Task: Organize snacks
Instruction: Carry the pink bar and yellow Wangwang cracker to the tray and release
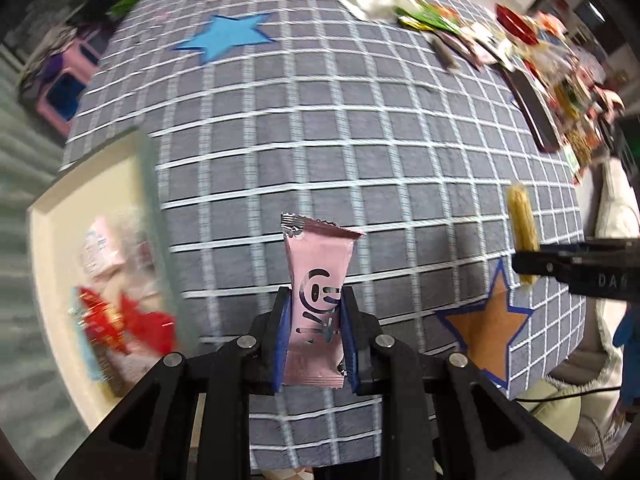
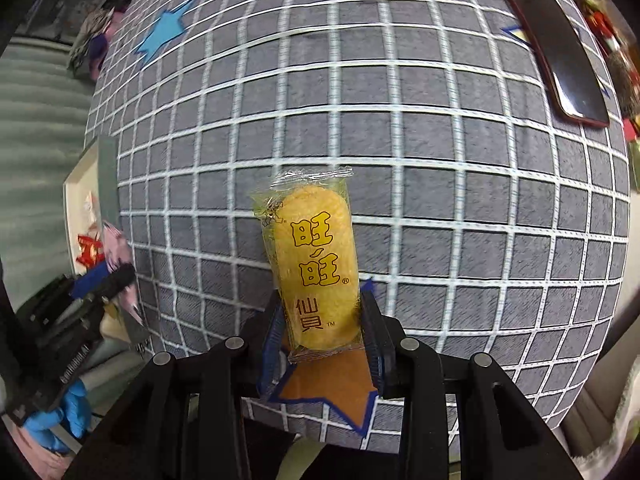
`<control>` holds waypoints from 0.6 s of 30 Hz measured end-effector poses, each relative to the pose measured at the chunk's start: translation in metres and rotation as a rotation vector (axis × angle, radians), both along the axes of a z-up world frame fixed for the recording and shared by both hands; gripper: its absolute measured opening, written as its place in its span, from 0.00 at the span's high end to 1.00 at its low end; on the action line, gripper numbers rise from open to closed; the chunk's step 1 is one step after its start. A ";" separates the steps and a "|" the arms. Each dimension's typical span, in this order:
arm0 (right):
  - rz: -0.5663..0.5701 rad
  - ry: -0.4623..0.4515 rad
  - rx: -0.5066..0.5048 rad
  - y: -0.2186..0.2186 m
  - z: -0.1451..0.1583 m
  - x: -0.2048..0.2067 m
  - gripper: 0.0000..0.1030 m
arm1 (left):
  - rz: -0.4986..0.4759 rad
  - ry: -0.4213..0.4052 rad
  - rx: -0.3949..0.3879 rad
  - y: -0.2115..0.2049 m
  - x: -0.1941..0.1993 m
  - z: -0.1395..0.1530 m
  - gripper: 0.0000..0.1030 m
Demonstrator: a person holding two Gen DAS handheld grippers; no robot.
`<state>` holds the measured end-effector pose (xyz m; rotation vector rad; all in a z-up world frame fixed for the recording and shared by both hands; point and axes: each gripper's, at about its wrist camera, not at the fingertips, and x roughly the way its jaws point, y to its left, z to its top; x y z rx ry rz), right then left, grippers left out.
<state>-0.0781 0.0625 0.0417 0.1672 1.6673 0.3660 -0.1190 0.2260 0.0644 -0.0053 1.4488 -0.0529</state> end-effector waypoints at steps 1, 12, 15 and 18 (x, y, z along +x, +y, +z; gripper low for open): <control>0.012 -0.002 -0.004 0.005 -0.002 -0.001 0.63 | 0.017 -0.006 0.004 0.006 -0.002 0.003 0.75; 0.309 -0.058 0.052 0.151 0.004 -0.008 0.63 | 0.247 -0.006 0.076 0.134 -0.032 0.012 0.75; 0.371 -0.072 0.078 0.195 0.012 -0.003 0.63 | 0.301 0.013 0.086 0.162 -0.044 0.010 0.75; 0.425 -0.085 0.096 0.233 0.017 0.001 0.63 | 0.344 0.038 0.092 0.181 -0.051 0.004 0.75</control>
